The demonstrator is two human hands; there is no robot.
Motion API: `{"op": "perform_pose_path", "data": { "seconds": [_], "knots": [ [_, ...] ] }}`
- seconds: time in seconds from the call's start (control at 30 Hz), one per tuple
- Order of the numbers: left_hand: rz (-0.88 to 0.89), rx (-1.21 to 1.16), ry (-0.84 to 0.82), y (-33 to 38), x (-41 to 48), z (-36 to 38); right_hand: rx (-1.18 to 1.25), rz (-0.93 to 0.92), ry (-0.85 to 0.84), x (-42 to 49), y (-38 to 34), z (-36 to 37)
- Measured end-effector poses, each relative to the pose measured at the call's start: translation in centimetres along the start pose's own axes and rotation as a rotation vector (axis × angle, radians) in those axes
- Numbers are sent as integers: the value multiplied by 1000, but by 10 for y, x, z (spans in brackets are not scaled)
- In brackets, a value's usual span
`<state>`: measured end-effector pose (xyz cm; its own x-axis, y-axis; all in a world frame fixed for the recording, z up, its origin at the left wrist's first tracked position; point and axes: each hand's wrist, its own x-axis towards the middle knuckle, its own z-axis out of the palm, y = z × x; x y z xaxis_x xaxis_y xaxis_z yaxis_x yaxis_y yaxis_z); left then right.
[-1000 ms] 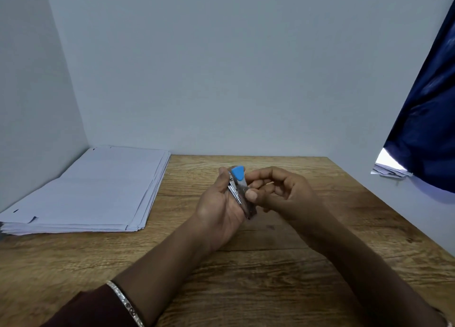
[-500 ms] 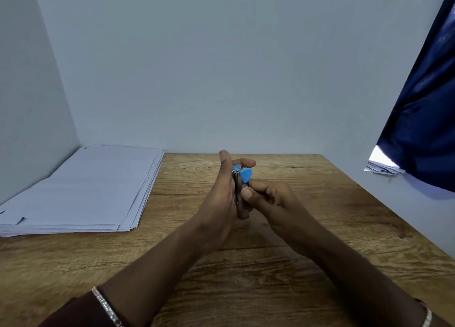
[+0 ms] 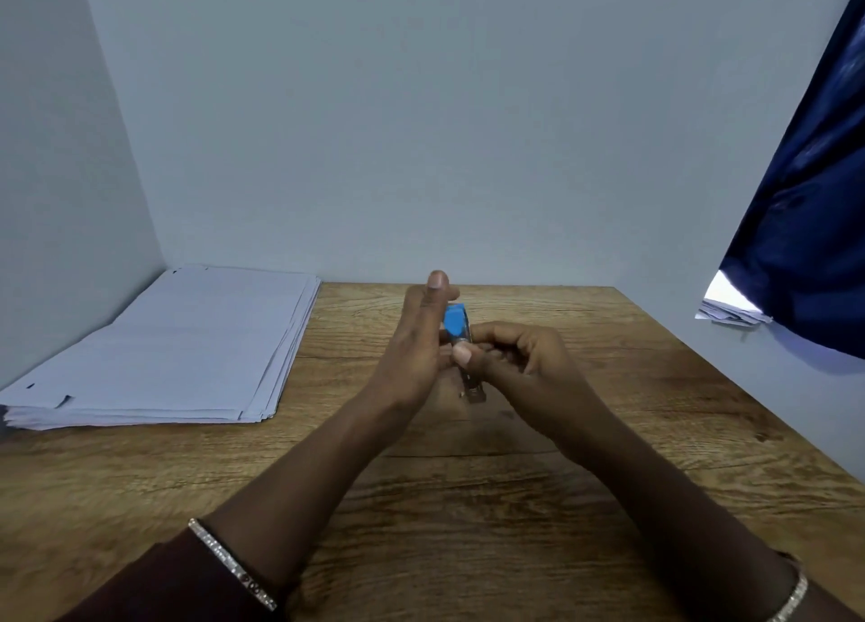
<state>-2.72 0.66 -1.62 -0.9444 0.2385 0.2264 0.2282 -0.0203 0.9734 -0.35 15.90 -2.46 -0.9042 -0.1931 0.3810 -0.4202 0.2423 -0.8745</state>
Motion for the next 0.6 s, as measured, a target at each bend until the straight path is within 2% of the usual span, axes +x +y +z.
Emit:
{"op": "perform_pose_path", "data": {
  "seconds": [0.1, 0.17, 0.27, 0.33, 0.5, 0.6],
  "knots": [
    [160, 334, 188, 2, 0, -27, -499, -135, 84, -6, 4, -1],
    [225, 566, 247, -1, -6, -50, -734, -190, 13, -7, 7, -2],
    [86, 1034, 223, -7, -26, -84, -899, -218, -86, -6, 11, -4],
    [-60, 1233, 229, -9, -41, -103, -967, -215, -127, -7, 12, -4],
    [-181, 1267, 183, -12, -66, -140, -1009, -156, -170, -10, 11, -2],
    [-157, 1277, 191, -12, -75, -153, -1006, -134, -205, -12, 8, -2]
  ]
}}
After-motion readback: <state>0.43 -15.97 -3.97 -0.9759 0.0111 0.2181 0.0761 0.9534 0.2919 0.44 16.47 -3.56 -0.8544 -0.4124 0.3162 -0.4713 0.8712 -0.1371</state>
